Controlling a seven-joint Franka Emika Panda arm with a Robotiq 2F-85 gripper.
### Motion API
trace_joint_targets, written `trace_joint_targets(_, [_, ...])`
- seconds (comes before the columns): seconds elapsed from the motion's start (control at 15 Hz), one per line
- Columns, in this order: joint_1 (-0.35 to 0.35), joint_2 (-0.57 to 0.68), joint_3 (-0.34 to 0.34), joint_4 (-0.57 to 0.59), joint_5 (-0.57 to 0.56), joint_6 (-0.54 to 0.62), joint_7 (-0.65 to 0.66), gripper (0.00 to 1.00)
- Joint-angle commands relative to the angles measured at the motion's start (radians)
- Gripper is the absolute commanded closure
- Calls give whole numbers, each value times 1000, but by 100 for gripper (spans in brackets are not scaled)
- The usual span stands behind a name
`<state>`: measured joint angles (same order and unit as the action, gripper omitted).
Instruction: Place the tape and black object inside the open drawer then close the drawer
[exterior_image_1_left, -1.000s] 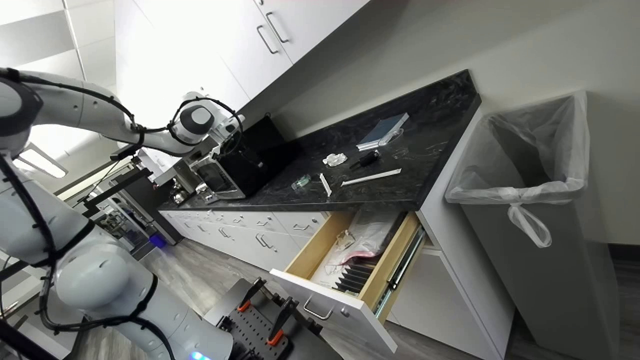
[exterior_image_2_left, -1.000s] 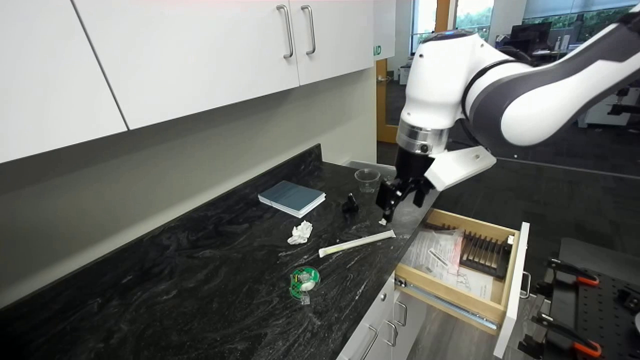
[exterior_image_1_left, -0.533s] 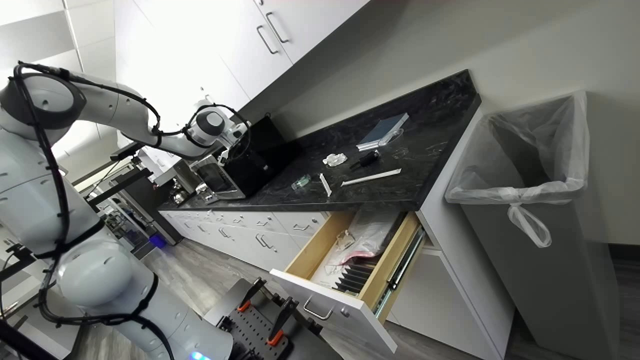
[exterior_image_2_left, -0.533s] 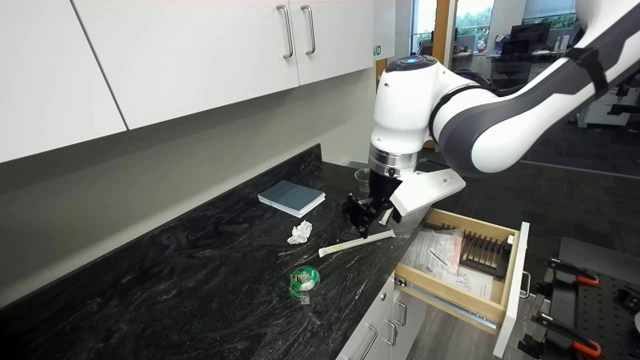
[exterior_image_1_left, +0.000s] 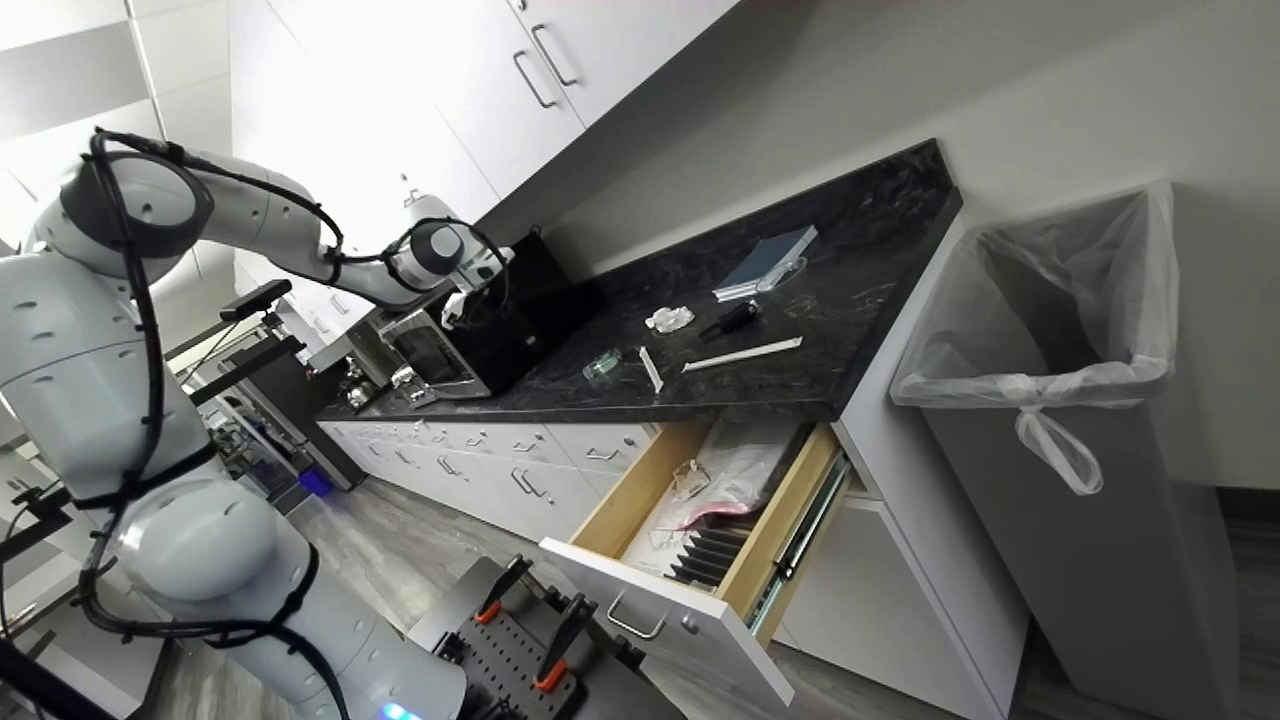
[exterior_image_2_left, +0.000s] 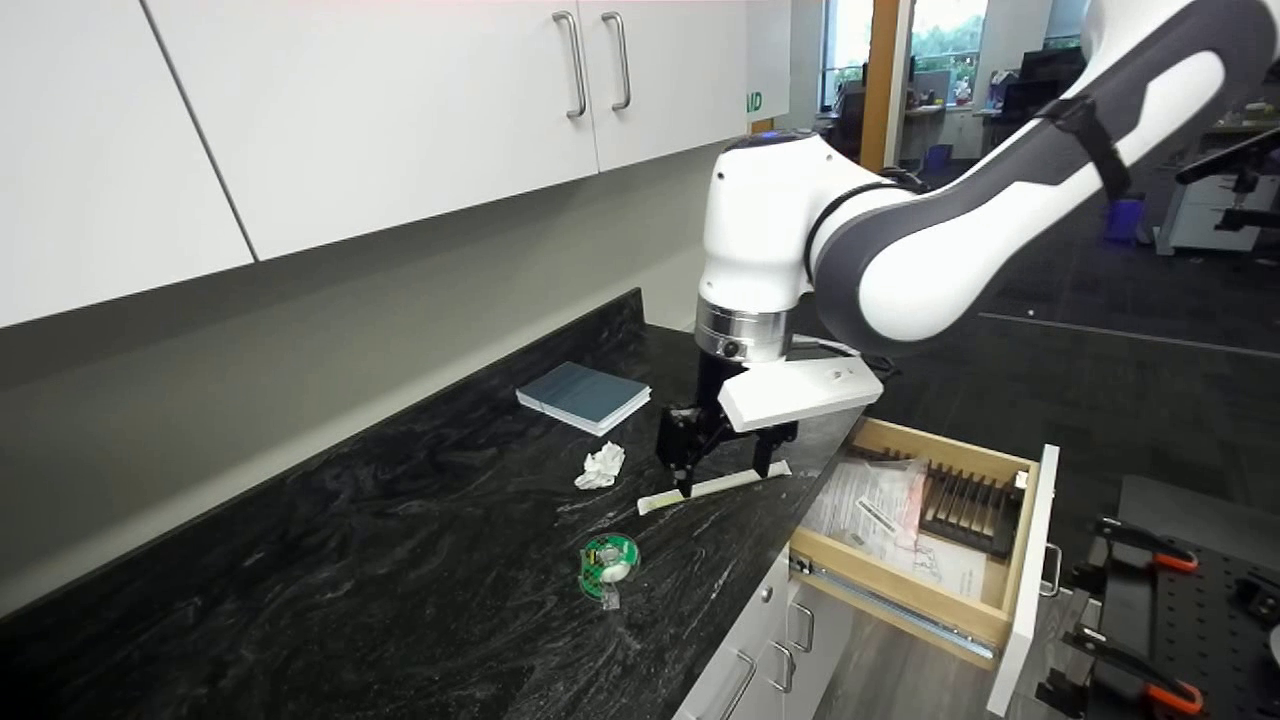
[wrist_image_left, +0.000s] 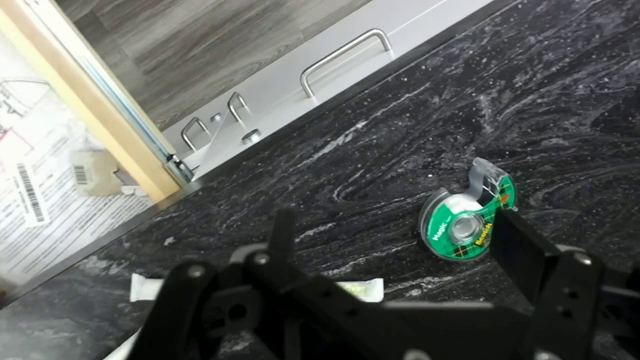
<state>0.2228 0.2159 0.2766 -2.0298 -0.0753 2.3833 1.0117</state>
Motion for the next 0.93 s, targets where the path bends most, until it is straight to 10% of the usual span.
trace_joint_targets(0.0, [77,144,-60,177,-12,-23,100,0])
trace_joint_targets(0.6, [203,421,-210,462,-67,-27,178,0])
trace_joint_targets(0.87, [191,386,-198,393,-35,-2,146,0])
